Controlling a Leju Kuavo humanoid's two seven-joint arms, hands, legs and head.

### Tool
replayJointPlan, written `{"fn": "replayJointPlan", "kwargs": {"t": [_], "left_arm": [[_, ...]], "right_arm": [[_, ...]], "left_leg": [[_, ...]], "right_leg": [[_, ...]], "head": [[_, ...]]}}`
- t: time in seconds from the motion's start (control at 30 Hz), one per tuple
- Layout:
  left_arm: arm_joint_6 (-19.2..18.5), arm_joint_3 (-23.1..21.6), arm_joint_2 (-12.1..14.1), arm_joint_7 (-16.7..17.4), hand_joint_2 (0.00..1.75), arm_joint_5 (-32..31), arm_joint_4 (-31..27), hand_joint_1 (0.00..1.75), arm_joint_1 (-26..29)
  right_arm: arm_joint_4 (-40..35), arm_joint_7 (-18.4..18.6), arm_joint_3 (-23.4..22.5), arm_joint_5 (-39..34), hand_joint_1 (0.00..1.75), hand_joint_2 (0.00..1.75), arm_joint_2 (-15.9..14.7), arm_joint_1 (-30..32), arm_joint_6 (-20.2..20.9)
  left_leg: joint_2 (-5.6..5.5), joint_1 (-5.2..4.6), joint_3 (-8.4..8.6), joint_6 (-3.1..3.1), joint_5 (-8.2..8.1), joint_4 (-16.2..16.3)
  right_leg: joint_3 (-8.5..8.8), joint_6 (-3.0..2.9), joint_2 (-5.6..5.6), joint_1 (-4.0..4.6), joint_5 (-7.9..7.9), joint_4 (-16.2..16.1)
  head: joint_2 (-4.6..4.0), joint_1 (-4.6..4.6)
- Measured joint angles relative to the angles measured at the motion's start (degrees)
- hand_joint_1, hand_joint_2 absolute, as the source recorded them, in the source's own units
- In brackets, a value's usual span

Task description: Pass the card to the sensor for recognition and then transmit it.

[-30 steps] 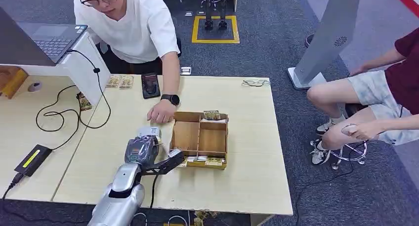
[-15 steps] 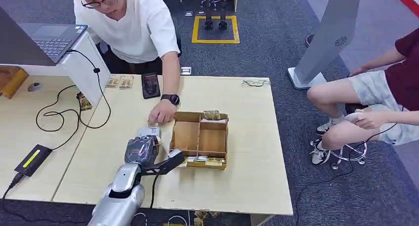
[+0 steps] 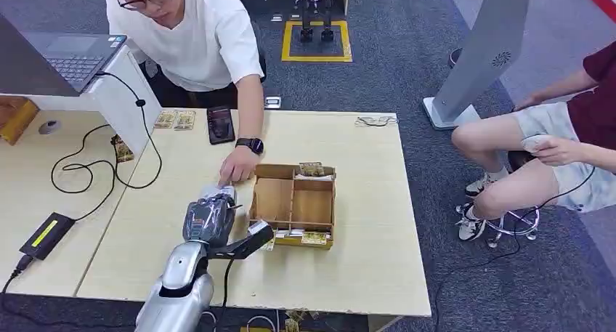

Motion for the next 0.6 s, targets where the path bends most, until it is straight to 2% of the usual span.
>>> {"fn": "replayJointPlan", "kwargs": {"t": [0.1, 0.27, 0.6], "left_arm": [[1.29, 0.07, -0.75, -1.77, 1.75, 0.26, -4.18, 1.75, 0.65], [3.43, 0.06, -1.75, -2.69, 1.75, 0.77, -10.42, 1.75, 0.77], [4.89, -0.07, -2.30, -3.76, 1.75, 1.75, -15.29, 1.75, 0.83]], "right_arm": [[0.00, -0.39, 0.00, 0.00, 0.00, 1.75, 0.02, 0.02, -0.09], [0.00, -0.68, 0.00, 0.00, 0.00, 1.75, 0.04, 0.07, -0.26], [0.00, -1.01, 0.00, 0.02, 0.00, 1.75, 0.11, 0.13, -0.26]], "left_leg": [[0.01, 0.00, -0.09, 0.00, 0.00, 0.01], [0.01, 0.00, -0.20, 0.00, 0.00, 0.01], [0.02, 0.00, -0.32, 0.00, 0.00, 0.01]], "right_leg": [[-0.12, 0.00, 0.03, 0.00, 0.01, 0.00], [-0.23, 0.00, 0.04, 0.00, 0.00, 0.00], [-0.37, 0.00, 0.05, 0.00, 0.00, 0.00]], "head": [[0.00, 0.02], [0.00, 0.00], [0.00, 0.02]]}}
